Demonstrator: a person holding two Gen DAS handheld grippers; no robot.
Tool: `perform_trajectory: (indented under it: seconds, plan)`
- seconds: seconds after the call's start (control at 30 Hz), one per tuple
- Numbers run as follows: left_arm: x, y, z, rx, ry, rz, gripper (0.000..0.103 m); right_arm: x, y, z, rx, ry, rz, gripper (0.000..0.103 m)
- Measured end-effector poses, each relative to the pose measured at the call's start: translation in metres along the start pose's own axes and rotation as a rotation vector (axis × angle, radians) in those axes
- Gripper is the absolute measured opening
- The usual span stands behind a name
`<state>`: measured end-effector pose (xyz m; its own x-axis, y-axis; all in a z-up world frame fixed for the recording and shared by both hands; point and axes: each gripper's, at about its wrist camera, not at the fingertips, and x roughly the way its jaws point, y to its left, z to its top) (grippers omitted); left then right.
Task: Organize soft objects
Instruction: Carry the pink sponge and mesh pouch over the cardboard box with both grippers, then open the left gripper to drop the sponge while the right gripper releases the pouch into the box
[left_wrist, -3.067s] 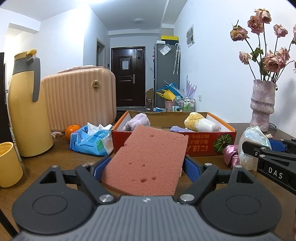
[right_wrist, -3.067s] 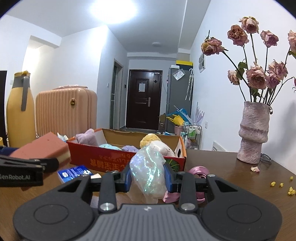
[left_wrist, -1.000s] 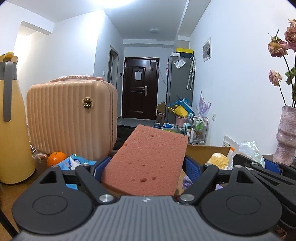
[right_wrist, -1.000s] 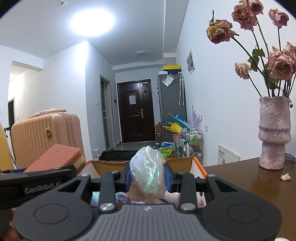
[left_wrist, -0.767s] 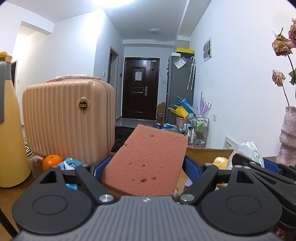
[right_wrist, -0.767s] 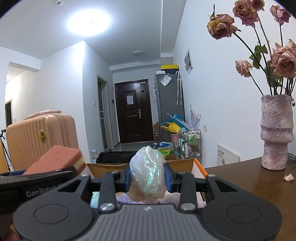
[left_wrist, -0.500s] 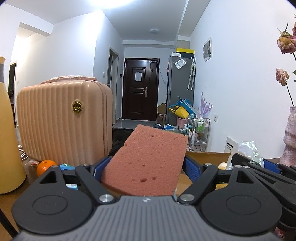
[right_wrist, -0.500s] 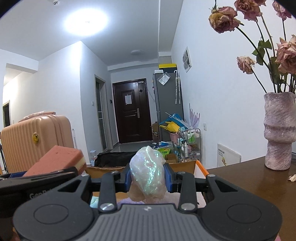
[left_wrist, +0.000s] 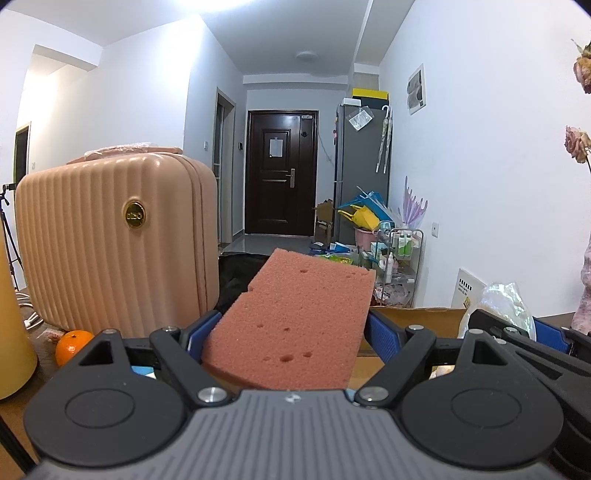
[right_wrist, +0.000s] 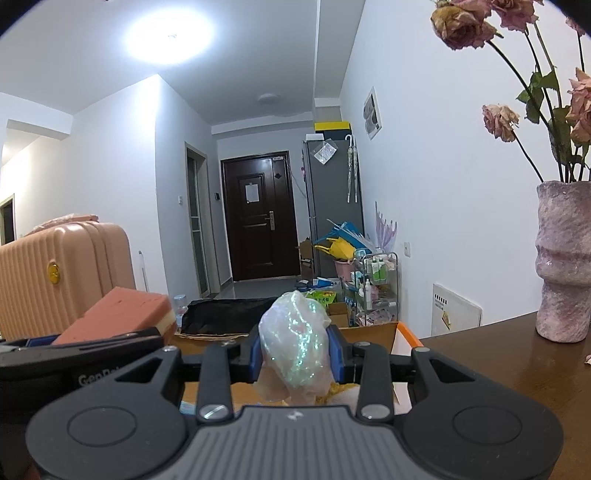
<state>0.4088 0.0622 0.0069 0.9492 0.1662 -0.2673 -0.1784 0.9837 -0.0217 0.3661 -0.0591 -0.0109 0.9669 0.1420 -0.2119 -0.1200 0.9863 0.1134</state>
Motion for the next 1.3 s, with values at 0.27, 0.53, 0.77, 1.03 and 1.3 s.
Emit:
perform_trajectory:
  seconds: [0.27, 0.53, 0.77, 1.03, 1.3]
  plan:
    - [0.013, 0.000, 0.000, 0.012, 0.006, 0.003, 0.084, 0.009, 0.001, 0.002, -0.011, 0.013, -0.013, 0.034]
    - [0.019, 0.003, -0.003, 0.009, 0.022, 0.002, 0.084, 0.014, -0.001, 0.003, -0.012, 0.030, -0.012, 0.036]
    - [0.021, 0.008, -0.003, -0.003, 0.022, 0.011, 0.096, 0.015, -0.003, 0.005, -0.001, 0.034, -0.021, 0.045]
    - [0.018, 0.013, -0.002, -0.028, 0.017, 0.034, 0.103, 0.015, -0.012, 0.007, 0.040, 0.041, -0.060, 0.079]
    - [0.016, 0.016, -0.002, -0.042, 0.019, 0.040, 0.103, 0.014, -0.022, 0.007, 0.092, 0.034, -0.106, 0.101]
